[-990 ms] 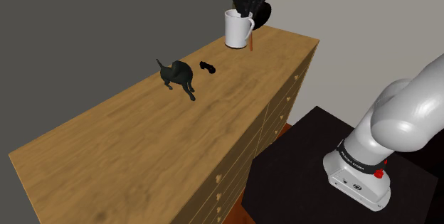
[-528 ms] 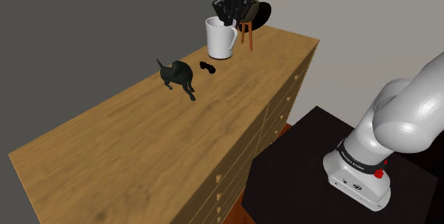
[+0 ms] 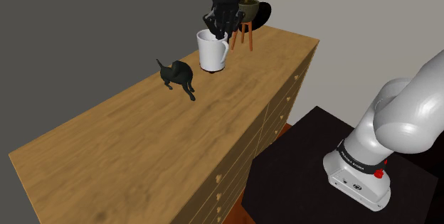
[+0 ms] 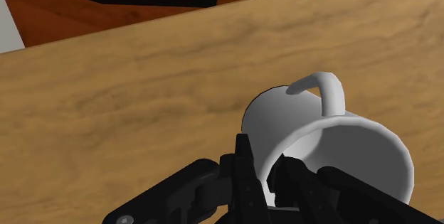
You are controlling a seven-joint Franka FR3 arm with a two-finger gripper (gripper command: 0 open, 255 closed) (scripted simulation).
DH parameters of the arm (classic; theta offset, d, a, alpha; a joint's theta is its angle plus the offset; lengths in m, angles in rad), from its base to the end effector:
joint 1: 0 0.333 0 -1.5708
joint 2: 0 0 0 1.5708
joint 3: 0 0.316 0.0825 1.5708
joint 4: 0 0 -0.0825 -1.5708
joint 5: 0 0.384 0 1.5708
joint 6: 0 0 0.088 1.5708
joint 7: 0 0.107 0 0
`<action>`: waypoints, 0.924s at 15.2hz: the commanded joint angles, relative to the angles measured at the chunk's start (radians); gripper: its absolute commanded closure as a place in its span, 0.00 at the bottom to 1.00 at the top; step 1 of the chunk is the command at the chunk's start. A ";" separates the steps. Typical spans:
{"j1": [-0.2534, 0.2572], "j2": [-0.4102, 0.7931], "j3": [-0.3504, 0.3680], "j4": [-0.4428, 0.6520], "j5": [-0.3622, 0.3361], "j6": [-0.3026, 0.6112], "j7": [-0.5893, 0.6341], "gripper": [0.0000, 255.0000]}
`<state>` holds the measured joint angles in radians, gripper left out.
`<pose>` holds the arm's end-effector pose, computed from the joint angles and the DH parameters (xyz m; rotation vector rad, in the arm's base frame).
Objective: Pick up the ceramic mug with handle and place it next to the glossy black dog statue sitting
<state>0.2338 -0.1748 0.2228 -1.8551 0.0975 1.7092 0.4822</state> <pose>0.4494 0.2402 0.5919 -3.0777 0.0626 0.0063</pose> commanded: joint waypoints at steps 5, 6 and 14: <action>0.002 -0.002 0.003 -0.084 0.002 0.082 -0.004 1.00; 0.002 -0.002 0.003 -0.097 0.003 0.096 -0.005 1.00; 0.004 0.004 0.007 -0.198 0.005 0.203 -0.010 1.00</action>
<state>0.2376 -0.1721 0.2291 -2.0424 0.1022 1.8989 0.4730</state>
